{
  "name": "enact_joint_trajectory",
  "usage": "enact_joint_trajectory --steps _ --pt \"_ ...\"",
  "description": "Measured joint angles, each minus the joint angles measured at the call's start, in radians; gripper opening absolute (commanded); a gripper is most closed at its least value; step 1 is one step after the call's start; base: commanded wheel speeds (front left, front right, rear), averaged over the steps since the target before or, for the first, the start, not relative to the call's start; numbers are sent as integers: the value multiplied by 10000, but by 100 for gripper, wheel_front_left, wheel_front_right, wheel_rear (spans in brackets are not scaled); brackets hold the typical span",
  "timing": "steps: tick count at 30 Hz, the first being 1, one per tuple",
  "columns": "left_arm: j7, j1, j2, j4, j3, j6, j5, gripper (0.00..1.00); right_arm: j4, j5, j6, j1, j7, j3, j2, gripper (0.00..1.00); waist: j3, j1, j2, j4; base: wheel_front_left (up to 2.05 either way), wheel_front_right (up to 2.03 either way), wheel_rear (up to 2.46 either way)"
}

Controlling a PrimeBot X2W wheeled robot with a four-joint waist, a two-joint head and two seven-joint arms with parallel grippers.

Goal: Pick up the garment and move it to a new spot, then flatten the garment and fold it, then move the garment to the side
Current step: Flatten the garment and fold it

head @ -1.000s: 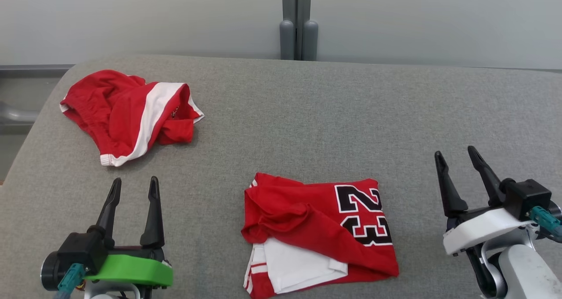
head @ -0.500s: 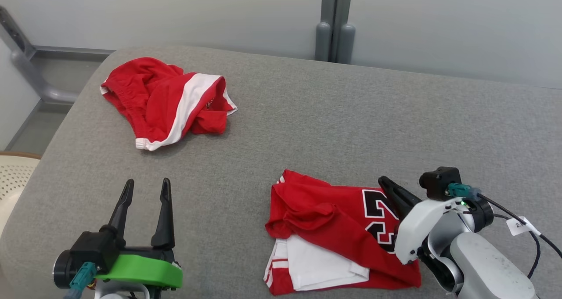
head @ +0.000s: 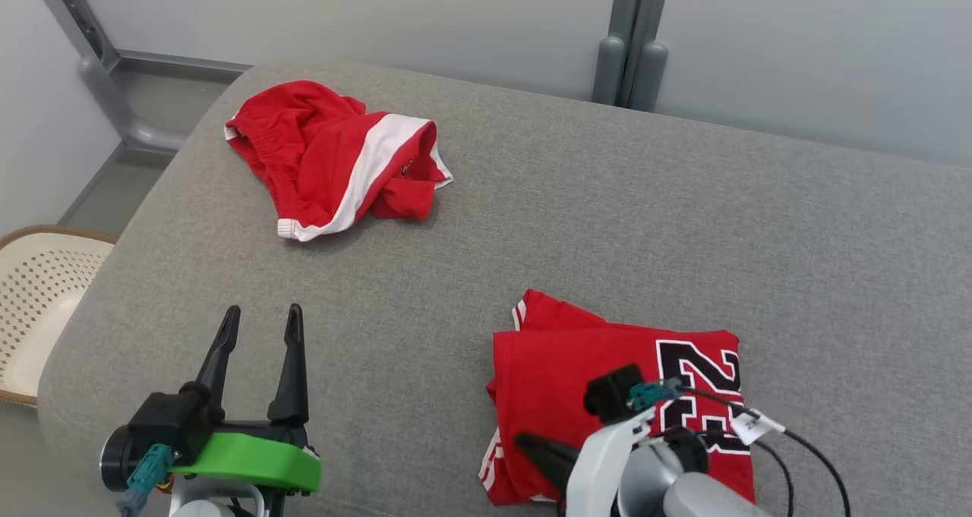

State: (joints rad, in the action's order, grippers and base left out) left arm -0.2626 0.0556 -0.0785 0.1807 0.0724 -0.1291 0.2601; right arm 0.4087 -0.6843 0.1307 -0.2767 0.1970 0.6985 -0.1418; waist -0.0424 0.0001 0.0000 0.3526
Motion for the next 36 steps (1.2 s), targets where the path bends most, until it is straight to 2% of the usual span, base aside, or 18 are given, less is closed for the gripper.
enact_joint_trajectory --steps 3,6,10,11,12,13,14,18,22,30,36 --pt "-2 42 0 27 4 0 0 100 -472 -635 0 51 -98 786 58 0 -28 0 0 -154 0 0 0" --pt "0 81 -12 -10 -21 0 0 100 -949 -1016 0 -78 -696 1066 -161 0 -36 0 0 -338 0 0 0" --pt "-2 74 -23 -86 -102 0 -4 100 -1624 -1160 0 -471 -1871 849 -936 0 -23 0 0 -704 0 0 0" --pt "0 68 -23 -111 -119 0 -8 100 -1741 -1135 0 -517 -2100 767 -1114 16 -17 0 0 -789 0 0 0" --pt "0 56 -23 -151 -146 0 -12 100 -1893 -1043 0 -543 -2508 546 -1300 42 -9 0 0 -897 0 0 0" --pt "-2 51 -23 -196 -186 0 -13 100 -2044 -936 0 -597 -2811 355 -1498 85 -1 0 0 -1007 0 0 0" --pt "0 42 -25 -224 -226 0 -25 100 -2159 -884 0 -643 -2974 251 -1668 100 6 0 0 -1103 0 0 0" --pt "0 -50 -25 -387 -382 0 -73 100 -2520 25 0 -754 -4054 -610 -2334 100 47 0 0 -1579 0 0 0" --pt "0 -174 -25 -523 -585 0 -107 100 -2633 1104 0 -670 -4518 -2027 -2447 100 105 0 0 -2085 0 0 0" --pt "0 -453 -71 -675 -997 0 -249 100 -2541 2794 0 615 -4587 -4462 -1618 100 296 0 0 -2984 0 0 0" --pt "0 -504 -67 -564 -989 0 -366 100 -2199 3371 0 1394 -4589 -5170 -1116 100 377 0 0 -3302 0 0 0"
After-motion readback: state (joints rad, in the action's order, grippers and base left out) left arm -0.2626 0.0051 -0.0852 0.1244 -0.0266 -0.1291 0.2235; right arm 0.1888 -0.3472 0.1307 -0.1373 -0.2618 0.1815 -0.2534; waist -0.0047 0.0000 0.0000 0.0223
